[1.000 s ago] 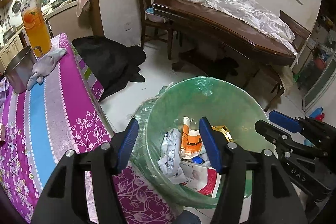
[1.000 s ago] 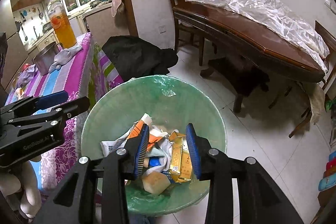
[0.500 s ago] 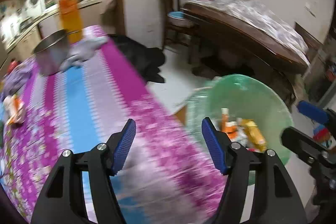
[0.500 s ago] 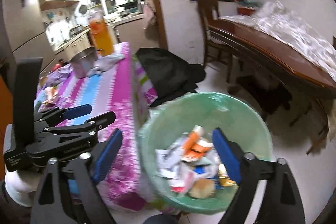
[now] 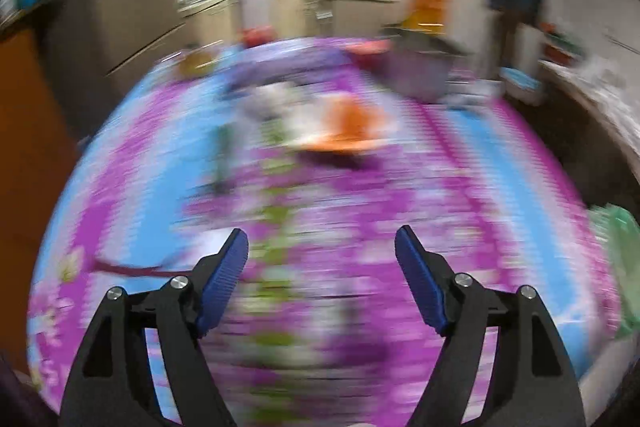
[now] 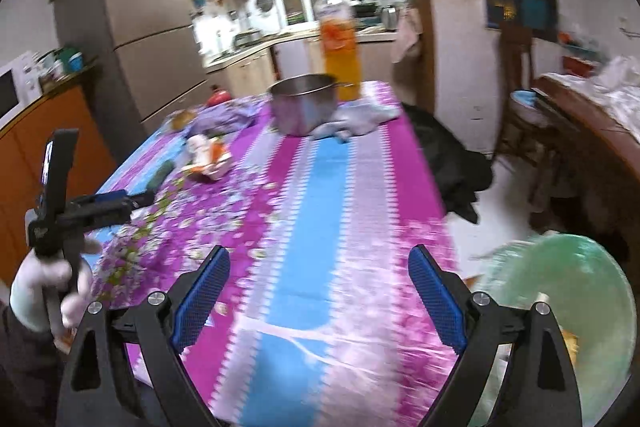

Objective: Collect trash
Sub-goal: 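Move both tools back over the table, then grasp the white round lid with the left tool while the right tool grasps the orange-white paper bag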

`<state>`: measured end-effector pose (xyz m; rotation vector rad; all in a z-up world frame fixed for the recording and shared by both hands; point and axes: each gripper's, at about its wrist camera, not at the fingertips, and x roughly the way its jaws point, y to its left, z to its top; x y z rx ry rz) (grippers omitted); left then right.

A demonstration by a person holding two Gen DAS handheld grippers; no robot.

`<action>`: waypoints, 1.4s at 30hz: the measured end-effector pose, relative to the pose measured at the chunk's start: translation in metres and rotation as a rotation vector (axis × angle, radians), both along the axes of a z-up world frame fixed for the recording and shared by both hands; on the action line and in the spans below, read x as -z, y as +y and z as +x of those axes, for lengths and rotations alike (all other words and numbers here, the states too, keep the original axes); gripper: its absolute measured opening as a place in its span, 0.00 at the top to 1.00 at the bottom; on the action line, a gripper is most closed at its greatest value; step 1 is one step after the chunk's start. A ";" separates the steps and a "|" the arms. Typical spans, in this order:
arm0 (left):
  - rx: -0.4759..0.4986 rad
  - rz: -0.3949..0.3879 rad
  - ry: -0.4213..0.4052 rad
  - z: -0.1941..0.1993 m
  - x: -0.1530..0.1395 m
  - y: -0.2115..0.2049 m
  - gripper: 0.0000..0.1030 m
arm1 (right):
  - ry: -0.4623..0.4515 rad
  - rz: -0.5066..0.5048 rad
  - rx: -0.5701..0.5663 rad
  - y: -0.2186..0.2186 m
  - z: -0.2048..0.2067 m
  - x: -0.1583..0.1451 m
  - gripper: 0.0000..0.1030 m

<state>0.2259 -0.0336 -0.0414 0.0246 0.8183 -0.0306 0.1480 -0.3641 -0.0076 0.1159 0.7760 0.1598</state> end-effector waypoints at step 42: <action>0.061 -0.064 0.089 0.032 0.048 0.065 0.63 | 0.197 0.247 -0.388 0.162 0.283 0.093 0.49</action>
